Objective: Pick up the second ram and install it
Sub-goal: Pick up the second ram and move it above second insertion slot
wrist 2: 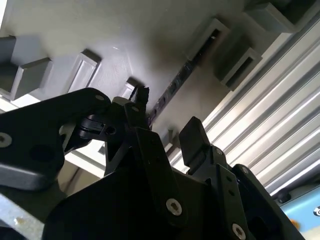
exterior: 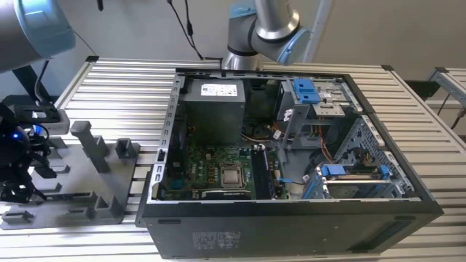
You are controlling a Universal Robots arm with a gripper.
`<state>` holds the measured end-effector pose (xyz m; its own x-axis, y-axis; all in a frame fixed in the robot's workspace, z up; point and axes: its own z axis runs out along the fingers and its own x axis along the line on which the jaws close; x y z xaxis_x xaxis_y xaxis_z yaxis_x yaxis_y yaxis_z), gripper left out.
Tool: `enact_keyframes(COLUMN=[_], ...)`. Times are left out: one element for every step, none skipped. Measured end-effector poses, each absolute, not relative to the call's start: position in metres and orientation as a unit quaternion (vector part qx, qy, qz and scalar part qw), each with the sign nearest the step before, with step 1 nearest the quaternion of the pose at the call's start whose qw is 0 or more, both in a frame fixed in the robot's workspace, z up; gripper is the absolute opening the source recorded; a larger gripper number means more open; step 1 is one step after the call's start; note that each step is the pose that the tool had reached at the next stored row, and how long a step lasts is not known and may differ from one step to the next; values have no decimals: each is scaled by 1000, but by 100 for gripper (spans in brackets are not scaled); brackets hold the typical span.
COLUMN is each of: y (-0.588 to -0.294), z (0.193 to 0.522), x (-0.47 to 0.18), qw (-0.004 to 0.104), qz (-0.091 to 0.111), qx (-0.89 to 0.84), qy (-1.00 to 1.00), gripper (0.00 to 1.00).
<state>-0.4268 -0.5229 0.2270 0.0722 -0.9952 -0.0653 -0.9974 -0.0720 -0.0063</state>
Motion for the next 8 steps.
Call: enact_keyframes(y=[-523, -523, -523, -523, -523, -523, -523, -523], z=[225, 223, 221, 220, 218, 216, 214, 212], x=[-427, -427, -427, -427, -427, -427, -427, -427], qw=[25, 25, 25, 26, 26, 26, 26, 26], qz=[22, 21, 21, 21, 20, 20, 20, 20], qx=[-732, -732, -732, -733, -733, -733, -733, -733], qy=[680, 680, 680, 680, 680, 680, 680, 680], gripper=[54, 54, 54, 54, 54, 54, 54, 54])
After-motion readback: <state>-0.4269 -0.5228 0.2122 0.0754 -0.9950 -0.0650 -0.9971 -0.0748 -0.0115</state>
